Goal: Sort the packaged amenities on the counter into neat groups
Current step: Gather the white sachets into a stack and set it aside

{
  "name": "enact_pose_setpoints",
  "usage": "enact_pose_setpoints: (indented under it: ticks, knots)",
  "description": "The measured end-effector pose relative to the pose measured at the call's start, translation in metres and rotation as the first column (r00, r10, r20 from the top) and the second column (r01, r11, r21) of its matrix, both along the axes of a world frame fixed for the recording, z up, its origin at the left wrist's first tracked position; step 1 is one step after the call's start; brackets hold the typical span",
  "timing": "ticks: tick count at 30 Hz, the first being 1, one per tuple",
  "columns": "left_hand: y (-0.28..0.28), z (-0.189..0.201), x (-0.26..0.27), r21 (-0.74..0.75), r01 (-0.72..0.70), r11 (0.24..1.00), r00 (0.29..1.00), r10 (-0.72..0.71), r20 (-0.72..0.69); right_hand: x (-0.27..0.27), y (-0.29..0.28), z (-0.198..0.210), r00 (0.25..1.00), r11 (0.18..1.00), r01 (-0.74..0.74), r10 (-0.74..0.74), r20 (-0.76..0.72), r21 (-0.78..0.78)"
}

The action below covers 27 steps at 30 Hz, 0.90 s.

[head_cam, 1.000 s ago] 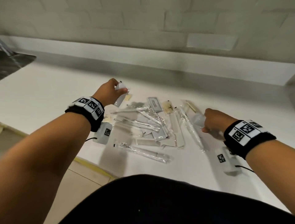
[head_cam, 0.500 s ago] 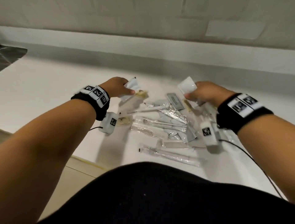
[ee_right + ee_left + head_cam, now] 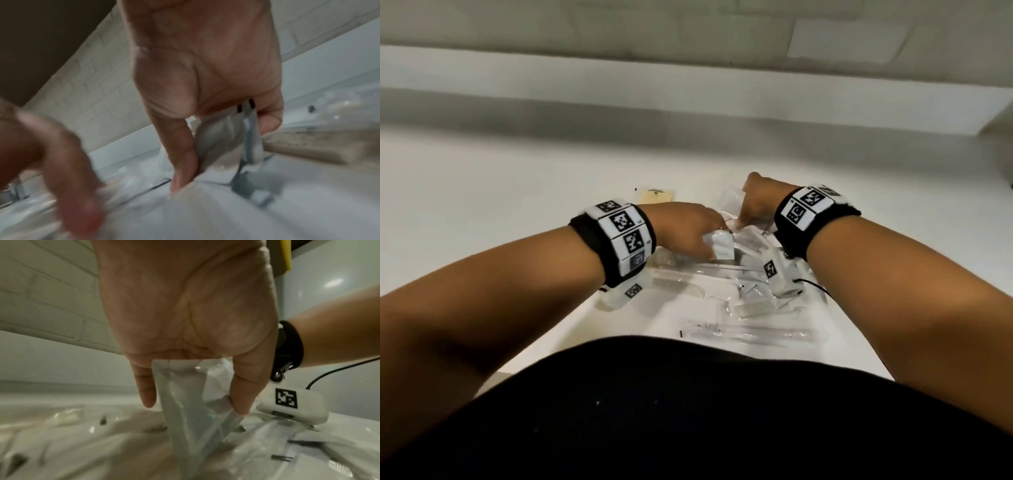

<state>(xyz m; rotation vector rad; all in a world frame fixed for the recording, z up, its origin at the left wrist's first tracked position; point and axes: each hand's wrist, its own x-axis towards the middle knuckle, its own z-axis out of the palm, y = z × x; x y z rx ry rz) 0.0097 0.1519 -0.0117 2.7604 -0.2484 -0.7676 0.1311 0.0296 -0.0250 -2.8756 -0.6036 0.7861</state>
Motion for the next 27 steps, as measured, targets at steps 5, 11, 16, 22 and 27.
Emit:
enact_pose_setpoints:
  ticks: [5,11,16,22,27]
  knots:
    - [0.029,-0.004,-0.016,-0.06,-0.002,0.998,1.0,0.003,0.021,0.006,-0.027,0.003,1.0,0.993,0.02,-0.02,0.0,-0.114]
    - [0.055,0.006,-0.023,-0.145,-0.228,0.963,0.957,0.249,0.15,0.003,-0.047,0.005,0.995,1.0,-0.007,0.005,0.097,0.021]
    - [0.061,0.002,-0.007,-0.271,-0.386,0.882,0.863,0.449,0.232,-0.015,-0.071,0.045,0.994,0.945,0.09,-0.106,0.032,0.316]
    - [0.04,-0.012,0.038,-0.139,-0.339,0.93,0.884,0.366,0.29,-0.077,-0.091,0.041,0.889,0.944,-0.305,0.329,-0.318,0.122]
    - [0.017,-0.017,0.065,0.01,-0.252,0.968,0.923,0.238,0.301,-0.06,-0.125,0.038,0.961,0.98,-0.182,0.195,-0.196,0.084]
